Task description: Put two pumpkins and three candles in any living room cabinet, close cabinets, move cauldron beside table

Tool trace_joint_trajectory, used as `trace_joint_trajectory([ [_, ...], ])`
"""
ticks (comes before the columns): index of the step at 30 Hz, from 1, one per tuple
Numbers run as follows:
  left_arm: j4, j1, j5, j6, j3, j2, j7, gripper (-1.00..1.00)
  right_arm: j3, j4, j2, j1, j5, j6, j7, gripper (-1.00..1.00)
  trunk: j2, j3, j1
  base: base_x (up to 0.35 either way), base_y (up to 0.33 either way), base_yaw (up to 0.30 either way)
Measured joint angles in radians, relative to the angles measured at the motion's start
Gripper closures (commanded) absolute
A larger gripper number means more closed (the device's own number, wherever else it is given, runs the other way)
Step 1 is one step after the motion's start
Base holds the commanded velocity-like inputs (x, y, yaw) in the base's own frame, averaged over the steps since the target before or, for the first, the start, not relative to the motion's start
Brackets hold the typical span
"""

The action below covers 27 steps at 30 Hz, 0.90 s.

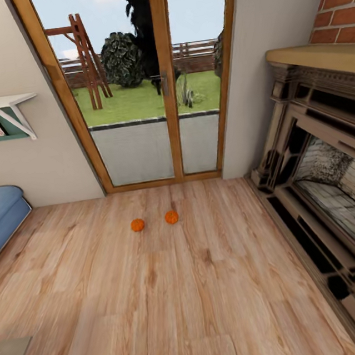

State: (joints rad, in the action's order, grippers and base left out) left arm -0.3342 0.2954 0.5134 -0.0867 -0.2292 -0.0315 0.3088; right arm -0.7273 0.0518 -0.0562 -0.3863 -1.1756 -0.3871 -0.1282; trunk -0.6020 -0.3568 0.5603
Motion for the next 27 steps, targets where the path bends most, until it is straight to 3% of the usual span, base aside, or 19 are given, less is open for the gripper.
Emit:
trace_joint_trajectory([
  [14,0.000,0.000,-0.001,0.003,-0.002,0.000,-0.002,-1.00,-0.001,0.025,0.001,0.000,0.000,0.000,0.000,-1.00,0.000,0.000,0.000,0.327,0.050,0.015],
  [21,0.000,0.000,-0.004,0.015,-0.005,-0.010,-0.004,-1.00,-0.001,0.025,0.001,0.000,0.000,0.000,0.000,-1.00,0.000,0.000,0.000,0.327,0.099,0.202],
  [27,-0.002,0.001,-0.057,0.007,-0.004,-0.028,-0.004,-1.00,-0.002,0.026,0.001,0.000,0.001,0.000,0.000,-1.00,0.000,0.001,0.000,0.327,0.093,0.033],
])
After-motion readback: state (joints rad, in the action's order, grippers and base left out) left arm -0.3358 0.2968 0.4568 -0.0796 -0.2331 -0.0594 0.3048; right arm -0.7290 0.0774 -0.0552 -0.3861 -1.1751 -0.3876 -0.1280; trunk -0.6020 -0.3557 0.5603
